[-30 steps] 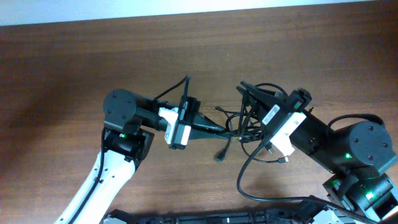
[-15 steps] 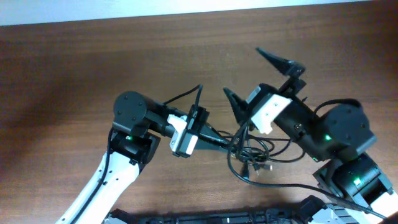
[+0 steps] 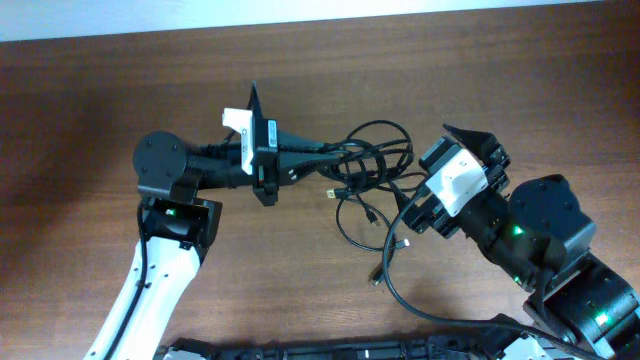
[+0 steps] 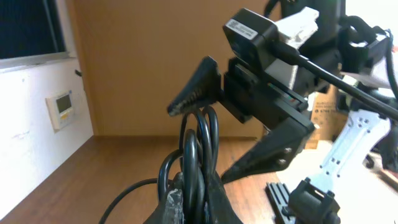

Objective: Untangle cables

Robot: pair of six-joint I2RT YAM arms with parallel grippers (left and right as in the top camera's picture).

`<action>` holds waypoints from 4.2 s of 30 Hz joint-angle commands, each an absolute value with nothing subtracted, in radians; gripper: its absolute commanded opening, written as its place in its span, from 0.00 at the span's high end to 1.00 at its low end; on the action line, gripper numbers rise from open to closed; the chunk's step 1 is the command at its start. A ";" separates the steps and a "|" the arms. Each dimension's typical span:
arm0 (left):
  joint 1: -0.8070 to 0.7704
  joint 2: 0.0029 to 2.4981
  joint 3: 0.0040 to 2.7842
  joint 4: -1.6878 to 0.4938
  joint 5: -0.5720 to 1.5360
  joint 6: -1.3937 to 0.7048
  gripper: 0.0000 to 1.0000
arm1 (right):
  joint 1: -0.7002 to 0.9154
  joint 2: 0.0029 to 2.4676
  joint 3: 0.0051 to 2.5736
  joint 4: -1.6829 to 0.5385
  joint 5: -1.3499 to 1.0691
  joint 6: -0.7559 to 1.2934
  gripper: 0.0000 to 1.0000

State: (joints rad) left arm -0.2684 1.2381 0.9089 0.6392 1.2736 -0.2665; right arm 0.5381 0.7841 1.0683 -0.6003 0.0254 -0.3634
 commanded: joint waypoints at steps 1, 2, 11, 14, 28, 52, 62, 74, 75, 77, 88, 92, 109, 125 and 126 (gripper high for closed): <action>-0.264 1.236 0.908 0.643 1.158 -0.362 1.00 | 0.536 0.778 1.079 -0.604 -0.033 -0.205 0.01; -0.264 1.236 0.908 0.645 1.126 -0.397 1.00 | 0.536 0.778 1.079 -0.603 -0.042 -0.167 0.01; -0.266 1.236 0.908 0.749 1.121 -0.510 1.00 | 0.535 0.778 1.079 -0.588 0.020 -0.033 0.01; -0.267 1.236 0.908 0.754 1.121 -0.520 1.00 | 0.535 0.780 1.079 -0.588 0.020 0.083 0.01; -0.302 1.236 0.908 0.837 1.198 -0.553 1.00 | 0.535 0.801 1.079 -0.390 -0.093 -0.023 0.00; -0.431 1.242 0.908 0.822 1.373 -0.469 1.00 | 0.535 0.822 1.079 -0.210 0.061 -0.075 0.00; -0.482 1.243 0.908 0.822 1.455 -0.466 1.00 | 0.535 0.825 1.079 -0.069 0.323 -0.128 0.01; -0.482 1.333 0.905 0.844 1.420 -0.467 1.00 | 0.535 0.825 1.079 -0.156 0.357 -0.271 0.01; -0.482 1.333 0.905 0.862 1.406 -0.482 1.00 | 0.535 0.825 1.079 -0.220 0.357 -0.277 0.01; -0.482 1.333 0.905 0.881 1.343 -0.518 1.00 | 0.535 0.825 1.079 -0.407 0.355 -0.276 0.01; -0.323 1.333 0.905 0.878 1.065 -0.757 1.00 | 0.535 0.825 1.079 -0.806 0.309 -0.035 0.01; -0.282 1.333 0.905 0.878 1.058 -0.793 1.00 | 0.535 0.823 1.079 -0.737 0.108 0.055 0.01; -0.355 1.333 0.905 0.883 1.002 -0.793 1.00 | 0.535 0.995 1.079 -0.459 0.096 0.331 0.01; -0.274 1.333 0.905 1.089 1.032 -0.868 1.00 | 0.535 0.916 1.079 -0.747 0.518 0.330 0.01; -0.268 1.333 0.905 1.108 1.032 -0.876 1.00 | 0.535 0.907 1.079 -0.754 0.524 0.329 0.01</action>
